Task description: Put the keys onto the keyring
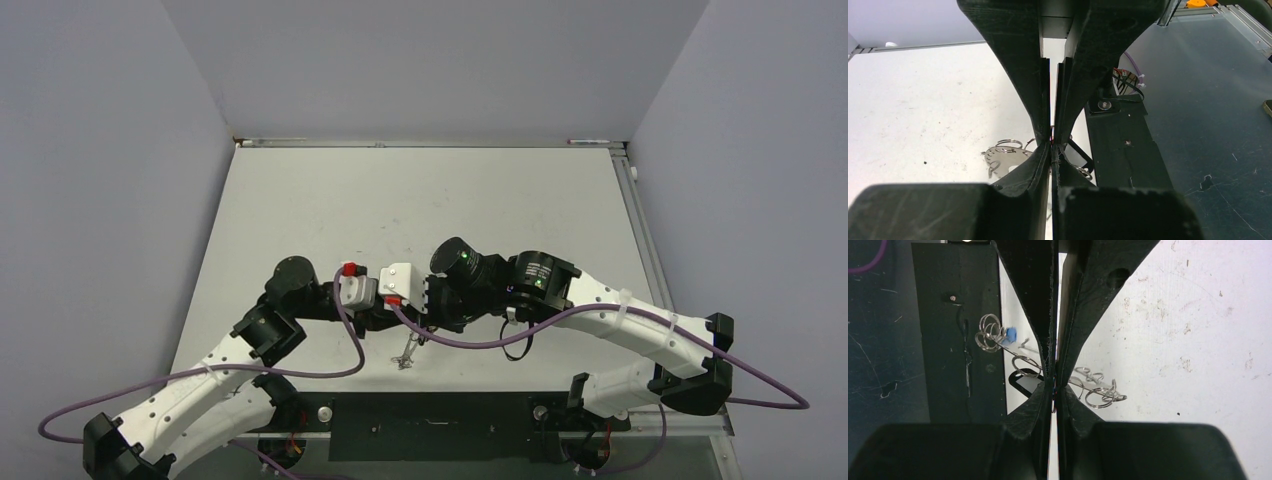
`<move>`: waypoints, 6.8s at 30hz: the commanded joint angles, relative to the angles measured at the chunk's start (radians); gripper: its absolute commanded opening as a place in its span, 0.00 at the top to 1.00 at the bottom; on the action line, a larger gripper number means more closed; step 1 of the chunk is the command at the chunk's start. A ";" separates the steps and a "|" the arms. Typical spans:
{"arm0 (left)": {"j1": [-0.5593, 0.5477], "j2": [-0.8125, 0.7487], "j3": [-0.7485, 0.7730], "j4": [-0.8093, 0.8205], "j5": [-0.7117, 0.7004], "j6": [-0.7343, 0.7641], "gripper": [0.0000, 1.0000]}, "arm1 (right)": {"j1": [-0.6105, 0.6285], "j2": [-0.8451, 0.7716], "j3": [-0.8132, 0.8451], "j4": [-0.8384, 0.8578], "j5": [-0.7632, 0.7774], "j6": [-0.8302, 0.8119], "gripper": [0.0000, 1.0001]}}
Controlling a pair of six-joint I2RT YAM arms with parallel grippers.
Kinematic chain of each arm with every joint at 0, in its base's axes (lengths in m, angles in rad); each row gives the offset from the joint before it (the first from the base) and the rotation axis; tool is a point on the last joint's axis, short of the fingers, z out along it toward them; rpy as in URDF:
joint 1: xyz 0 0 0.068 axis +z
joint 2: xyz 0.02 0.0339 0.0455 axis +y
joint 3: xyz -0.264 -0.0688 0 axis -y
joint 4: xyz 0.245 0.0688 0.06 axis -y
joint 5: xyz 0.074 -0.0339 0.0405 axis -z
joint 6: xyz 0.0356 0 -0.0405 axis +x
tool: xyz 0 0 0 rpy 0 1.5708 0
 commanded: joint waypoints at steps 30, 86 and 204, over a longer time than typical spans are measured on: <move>0.057 -0.168 -0.029 0.232 -0.050 -0.108 1.00 | 0.012 -0.322 -0.273 0.507 -0.005 -0.019 0.60; 0.059 -0.207 -0.038 0.241 -0.079 -0.110 1.00 | -0.127 -0.330 -0.374 0.624 -0.212 0.050 0.62; 0.070 -0.269 -0.013 0.078 -0.188 0.023 0.79 | -0.128 -0.247 -0.260 0.511 -0.116 -0.027 0.95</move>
